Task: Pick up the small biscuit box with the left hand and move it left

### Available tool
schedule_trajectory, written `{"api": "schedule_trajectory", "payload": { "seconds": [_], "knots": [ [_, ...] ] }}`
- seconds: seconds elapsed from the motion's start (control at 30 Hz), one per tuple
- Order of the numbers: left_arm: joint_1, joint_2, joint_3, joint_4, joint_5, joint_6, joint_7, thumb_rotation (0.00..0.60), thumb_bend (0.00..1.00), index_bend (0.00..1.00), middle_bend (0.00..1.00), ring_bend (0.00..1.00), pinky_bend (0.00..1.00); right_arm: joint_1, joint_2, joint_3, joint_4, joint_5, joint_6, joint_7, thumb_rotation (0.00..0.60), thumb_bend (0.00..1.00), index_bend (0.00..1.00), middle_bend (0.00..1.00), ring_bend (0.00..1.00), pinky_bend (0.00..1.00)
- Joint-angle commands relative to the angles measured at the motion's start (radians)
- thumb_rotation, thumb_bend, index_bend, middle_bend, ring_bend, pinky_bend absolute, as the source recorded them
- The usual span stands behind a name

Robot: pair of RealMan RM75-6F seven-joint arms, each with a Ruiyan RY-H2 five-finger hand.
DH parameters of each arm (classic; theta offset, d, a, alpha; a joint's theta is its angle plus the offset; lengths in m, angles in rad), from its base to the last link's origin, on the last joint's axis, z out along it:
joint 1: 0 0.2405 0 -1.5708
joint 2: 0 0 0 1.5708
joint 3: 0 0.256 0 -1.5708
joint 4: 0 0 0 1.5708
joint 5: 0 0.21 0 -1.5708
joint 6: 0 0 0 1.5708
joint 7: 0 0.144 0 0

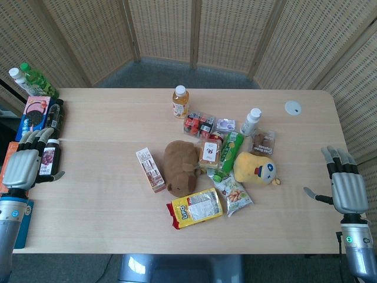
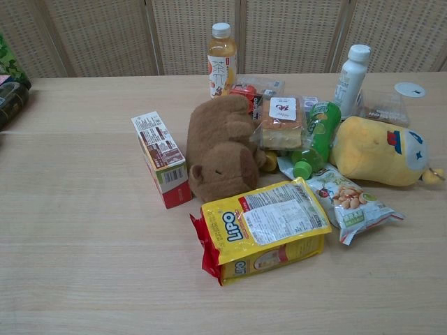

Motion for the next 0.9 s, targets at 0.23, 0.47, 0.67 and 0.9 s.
{"api": "schedule_trajectory", "payload": {
  "seconds": [0.23,0.47,0.67,0.9],
  "knots": [
    [-0.001,0.008,-0.011,0.000,0.013,-0.004,-0.018,0.600,0.07,0.01,0.03,0.06,0.00,0.002,-0.006,-0.001,-0.006,-0.004,0.010,-0.003,0.454,0.00,0.00,0.03,0.00,0.00],
    [-0.005,0.008,-0.011,0.015,0.041,-0.016,-0.041,0.600,0.07,0.01,0.03,0.06,0.00,-0.011,0.007,-0.002,-0.028,-0.003,0.032,-0.014,0.454,0.00,0.00,0.03,0.00,0.00],
    [-0.060,-0.016,0.041,0.126,0.194,-0.103,-0.110,0.600,0.07,0.01,0.04,0.01,0.00,-0.010,0.018,-0.001,-0.052,-0.006,0.038,-0.037,0.451,0.00,0.00,0.03,0.00,0.00],
    [-0.159,-0.111,0.071,0.246,0.307,-0.200,-0.095,0.600,0.07,0.01,0.05,0.00,0.00,-0.016,0.025,-0.004,-0.085,-0.005,0.051,-0.068,0.456,0.00,0.00,0.03,0.00,0.00]
  ]
}}
